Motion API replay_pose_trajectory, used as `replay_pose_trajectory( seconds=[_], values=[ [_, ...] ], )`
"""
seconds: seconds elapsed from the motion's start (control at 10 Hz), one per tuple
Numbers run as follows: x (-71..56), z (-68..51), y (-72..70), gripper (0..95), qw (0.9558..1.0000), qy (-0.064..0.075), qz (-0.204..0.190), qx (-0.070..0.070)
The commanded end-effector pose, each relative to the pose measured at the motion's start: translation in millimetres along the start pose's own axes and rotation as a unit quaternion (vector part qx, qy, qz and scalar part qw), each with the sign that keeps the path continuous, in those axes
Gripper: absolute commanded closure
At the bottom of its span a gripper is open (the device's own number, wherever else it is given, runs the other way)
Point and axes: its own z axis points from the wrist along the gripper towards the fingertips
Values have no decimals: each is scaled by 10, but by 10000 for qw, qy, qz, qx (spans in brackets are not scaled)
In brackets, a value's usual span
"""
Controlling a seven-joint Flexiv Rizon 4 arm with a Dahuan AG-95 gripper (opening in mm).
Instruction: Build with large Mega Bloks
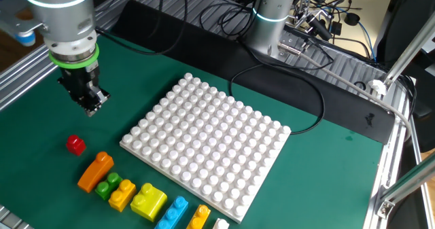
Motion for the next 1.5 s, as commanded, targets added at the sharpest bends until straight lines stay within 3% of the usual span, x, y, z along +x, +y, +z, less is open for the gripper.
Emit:
replay_pose_trajectory(
  seconds=[0.1,0.4,0.6,0.8,0.9,1.2,1.3,1.5],
  values=[
    [-17,3,-3,950,9999,138,-81,-44],
    [-17,3,-3,950,10000,17,-41,35],
    [-25,4,-8,950,9999,32,-147,34],
    [-144,17,-89,950,9999,24,-149,19],
    [-174,31,-110,760,9999,5,-134,29],
    [-242,90,-133,760,9999,-52,-138,31],
    [-293,99,-145,570,9998,-55,-164,48],
    [-404,167,-197,570,9997,-50,-243,70]
  ],
)
